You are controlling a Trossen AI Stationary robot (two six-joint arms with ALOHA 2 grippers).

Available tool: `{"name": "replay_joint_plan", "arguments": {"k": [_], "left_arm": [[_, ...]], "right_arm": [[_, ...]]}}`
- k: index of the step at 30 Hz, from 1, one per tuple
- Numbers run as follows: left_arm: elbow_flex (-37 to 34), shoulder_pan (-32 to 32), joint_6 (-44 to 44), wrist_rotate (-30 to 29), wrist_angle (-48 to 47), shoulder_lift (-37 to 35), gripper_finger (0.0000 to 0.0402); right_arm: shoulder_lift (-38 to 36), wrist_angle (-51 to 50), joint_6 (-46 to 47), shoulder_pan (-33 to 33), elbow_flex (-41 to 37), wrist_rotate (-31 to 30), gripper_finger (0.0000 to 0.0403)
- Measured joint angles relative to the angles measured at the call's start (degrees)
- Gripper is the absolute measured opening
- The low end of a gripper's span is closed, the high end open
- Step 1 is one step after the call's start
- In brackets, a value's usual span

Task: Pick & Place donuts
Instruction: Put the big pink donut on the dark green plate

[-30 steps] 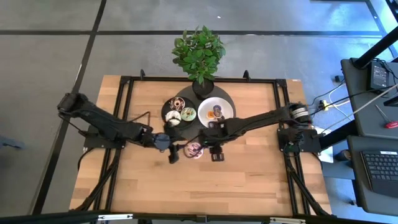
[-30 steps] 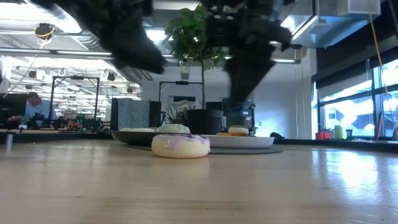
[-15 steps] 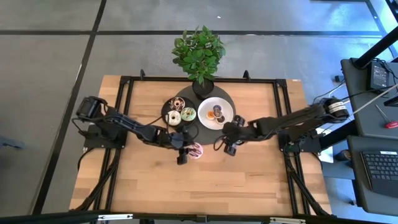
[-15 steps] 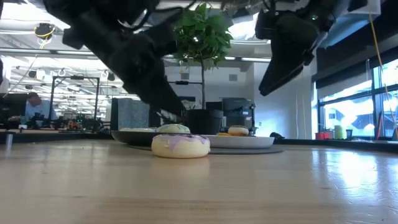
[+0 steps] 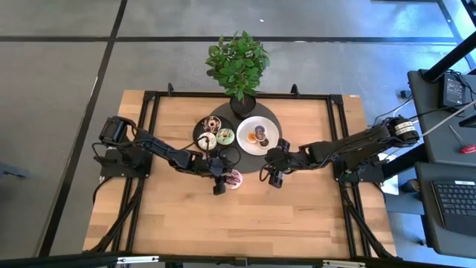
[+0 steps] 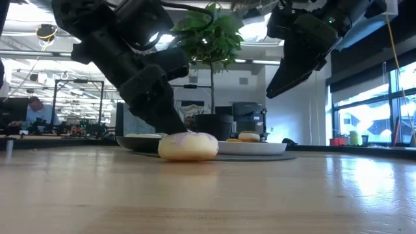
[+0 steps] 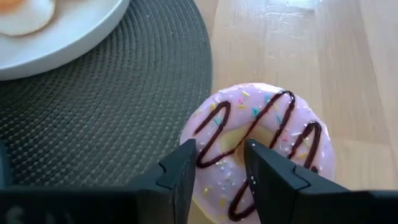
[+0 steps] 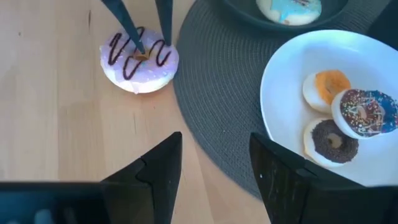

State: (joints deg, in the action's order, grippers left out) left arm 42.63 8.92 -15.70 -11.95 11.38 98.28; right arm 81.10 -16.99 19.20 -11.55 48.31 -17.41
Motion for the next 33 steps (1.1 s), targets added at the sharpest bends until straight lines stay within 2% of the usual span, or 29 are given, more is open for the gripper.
{"name": "replay_joint_plan", "arguments": {"k": [11, 25, 33], "left_arm": [[0.0, 0.0, 0.9, 0.4, -0.9, 0.0, 0.0125], [0.0, 0.1, 1.5, 0.5, -1.3, 0.0, 0.0014], [0.0, 0.1, 0.1, 0.8, -1.6, -0.8, 0.0004]], "right_arm": [[0.0, 0.0, -0.3, 0.0, 0.0, -0.1, 0.0189], [0.0, 0.0, -0.4, 0.0, 0.0, -0.1, 0.0189], [0.0, -0.1, -0.4, 0.0, 0.0, -0.1, 0.0189]]}}
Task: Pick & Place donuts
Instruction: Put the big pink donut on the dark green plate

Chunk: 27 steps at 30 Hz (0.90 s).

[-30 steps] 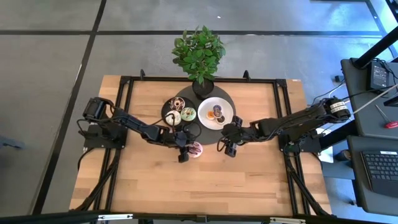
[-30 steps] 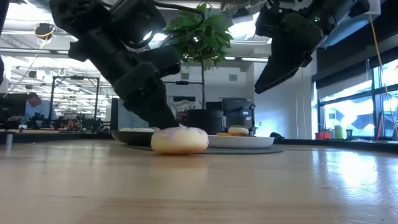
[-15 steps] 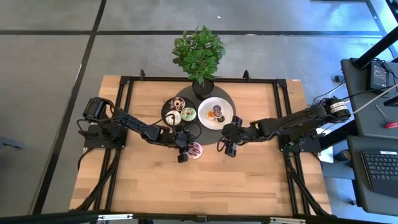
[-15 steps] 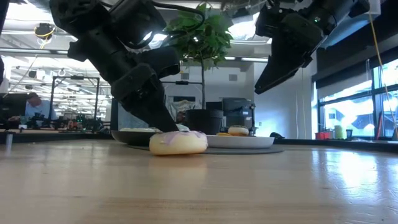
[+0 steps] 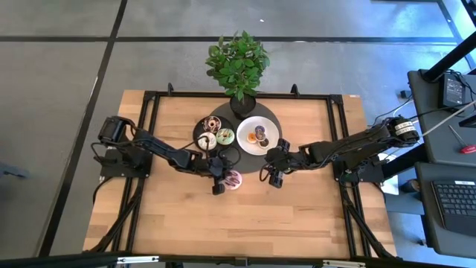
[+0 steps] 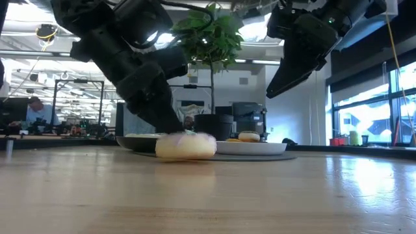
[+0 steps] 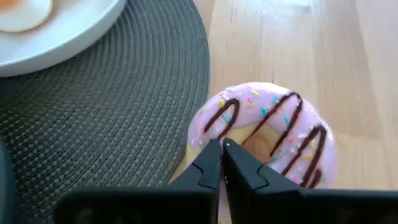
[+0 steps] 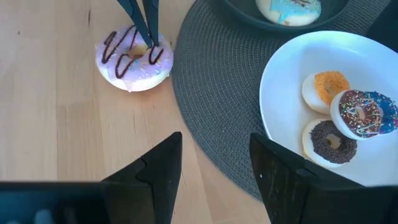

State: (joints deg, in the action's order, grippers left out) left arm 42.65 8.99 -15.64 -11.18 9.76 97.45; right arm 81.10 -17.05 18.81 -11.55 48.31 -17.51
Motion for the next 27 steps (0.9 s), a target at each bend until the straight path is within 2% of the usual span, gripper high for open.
{"name": "replay_joint_plan", "arguments": {"k": [10, 13, 15, 20, 23, 27], "left_arm": [[0.0, -0.1, -0.7, -0.2, -2.7, -6.3, 0.0003], [0.0, -0.9, -0.2, -3.4, -8.4, -10.1, 0.0003], [0.0, -1.9, -0.5, -7.5, -12.4, -13.2, 0.0003], [0.0, -7.1, -2.5, -16.1, -21.0, -20.7, 0.0002], [0.0, -11.7, -2.7, -17.1, -23.1, -23.1, 0.0002], [-0.1, -17.7, -4.3, -16.7, -23.9, -22.5, 0.0002]], "right_arm": [[0.0, -0.8, 0.0, 0.0, 0.0, -0.8, 0.0189], [0.0, -0.8, 0.0, 0.0, 0.0, -0.9, 0.0189], [0.0, -0.9, 0.0, 0.0, 0.0, -0.9, 0.0189], [0.0, -1.1, -1.1, 0.0, 0.0, -0.9, 0.0189], [0.0, -0.8, -1.5, 0.1, 0.0, -0.9, 0.0189], [0.0, -0.7, -1.5, 0.4, 0.0, -0.9, 0.0189]]}}
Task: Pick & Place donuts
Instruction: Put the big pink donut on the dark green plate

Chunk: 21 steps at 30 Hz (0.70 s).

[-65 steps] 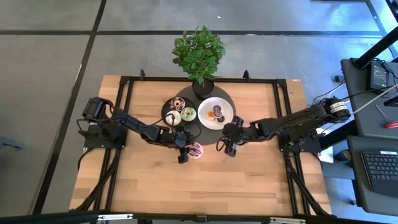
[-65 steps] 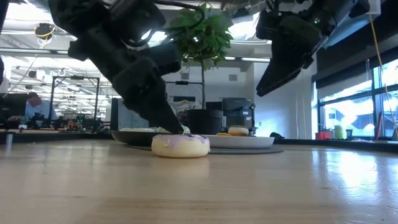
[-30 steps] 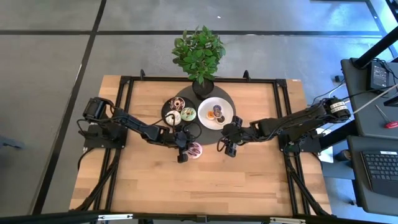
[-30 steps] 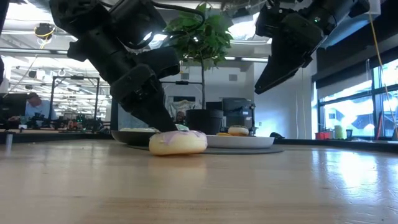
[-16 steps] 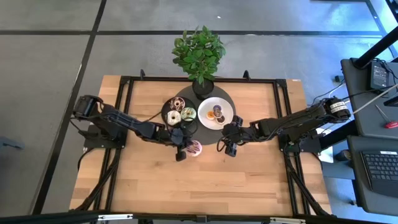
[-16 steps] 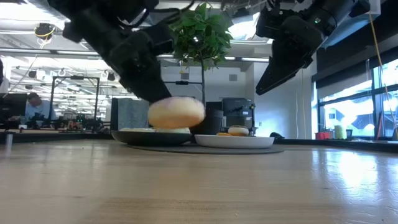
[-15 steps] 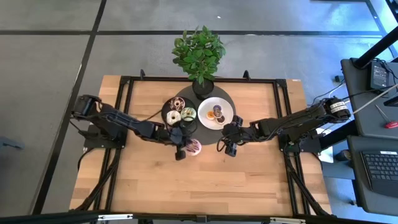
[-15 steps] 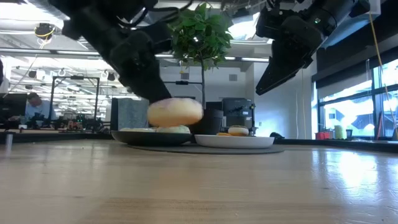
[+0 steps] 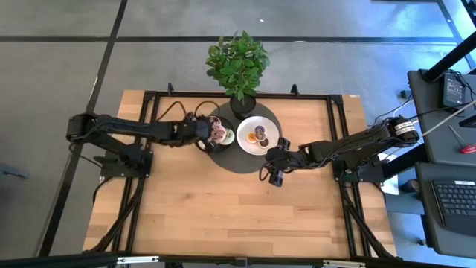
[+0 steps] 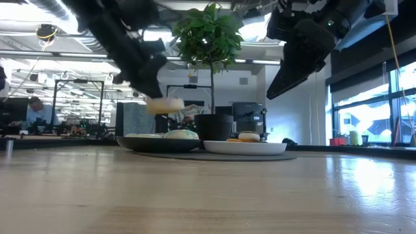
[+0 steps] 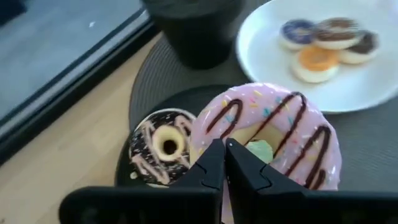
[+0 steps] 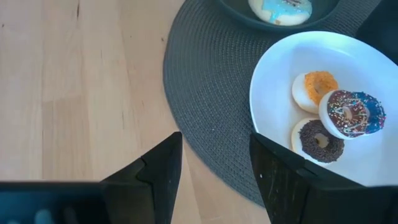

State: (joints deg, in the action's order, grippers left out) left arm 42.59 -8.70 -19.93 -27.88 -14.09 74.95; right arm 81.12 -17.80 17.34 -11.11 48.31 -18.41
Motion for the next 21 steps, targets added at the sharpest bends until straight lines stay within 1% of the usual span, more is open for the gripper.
{"name": "replay_joint_plan", "arguments": {"k": [5, 8, 10, 13, 17, 21], "left_arm": [[0.0, -4.8, -1.3, 1.1, 0.6, 3.9, 0.0003], [0.0, -6.4, -2.0, 3.2, 1.1, 5.9, 0.0003], [0.0, -6.8, -2.0, 3.7, 2.2, 6.9, 0.0004], [0.0, -7.1, -2.0, 1.4, 2.6, 7.9, 0.0006], [0.0, -7.7, -2.1, 3.2, 2.6, 8.0, 0.0007], [0.0, -7.7, -2.4, 2.9, 2.3, 8.0, 0.0011]], "right_arm": [[0.0, 0.0, 0.0, 0.0, 0.0, 0.0, 0.0189], [0.0, -0.1, 0.0, 0.0, 0.0, 0.0, 0.0189], [0.0, -0.5, -0.1, 0.0, 0.0, 0.0, 0.0189], [0.0, -0.5, -1.2, 0.0, 0.0, 0.0, 0.0189], [0.0, -0.5, -1.3, 0.0, 0.0, 0.0, 0.0189], [0.0, -1.0, -1.4, 0.0, 0.0, 0.0, 0.0189]]}}
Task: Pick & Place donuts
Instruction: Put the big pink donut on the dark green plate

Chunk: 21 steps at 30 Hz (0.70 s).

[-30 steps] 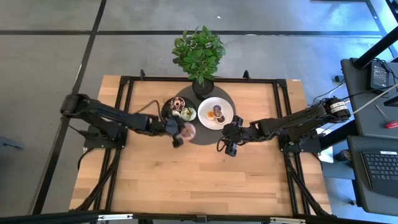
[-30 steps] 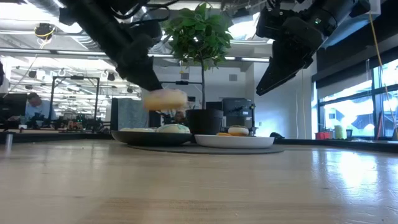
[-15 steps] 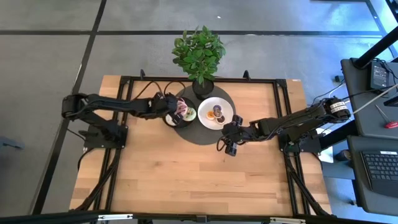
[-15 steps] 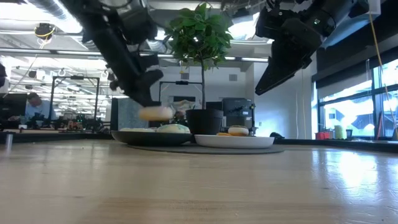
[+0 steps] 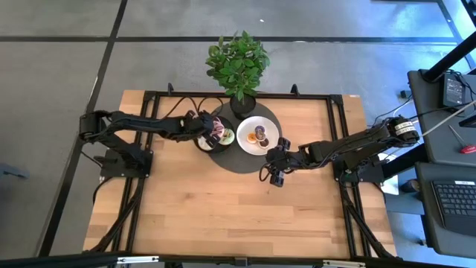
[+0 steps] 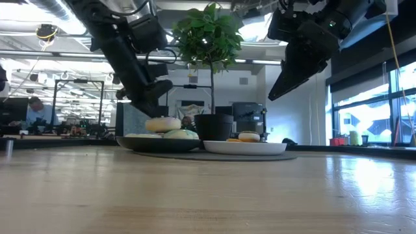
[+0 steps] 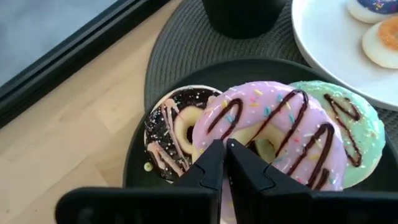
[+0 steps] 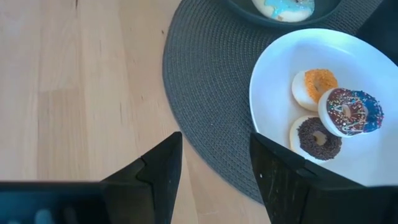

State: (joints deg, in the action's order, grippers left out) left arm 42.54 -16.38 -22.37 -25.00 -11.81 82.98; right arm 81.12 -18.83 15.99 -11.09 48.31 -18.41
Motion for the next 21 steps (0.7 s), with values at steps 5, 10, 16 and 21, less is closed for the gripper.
{"name": "replay_joint_plan", "arguments": {"k": [5, 10, 16, 21], "left_arm": [[0.0, 0.0, 0.0, 0.9, -1.2, 0.0, 0.0018], [0.0, 0.0, 1.1, 0.7, -2.0, 0.0, 0.0018], [0.0, 0.0, 1.1, 0.7, -2.0, 0.0, 0.0022], [0.0, 0.0, 1.4, 0.6, -2.0, 0.0, 0.0034]], "right_arm": [[0.0, -0.4, 0.0, 0.0, 0.0, 0.0, 0.0189], [0.0, -0.4, 0.0, 0.0, 0.0, 0.0, 0.0189], [0.0, -0.4, 0.0, 0.0, 0.0, 0.4, 0.0189], [0.0, -0.4, 0.0, 0.0, 0.0, 0.4, 0.0189]]}}
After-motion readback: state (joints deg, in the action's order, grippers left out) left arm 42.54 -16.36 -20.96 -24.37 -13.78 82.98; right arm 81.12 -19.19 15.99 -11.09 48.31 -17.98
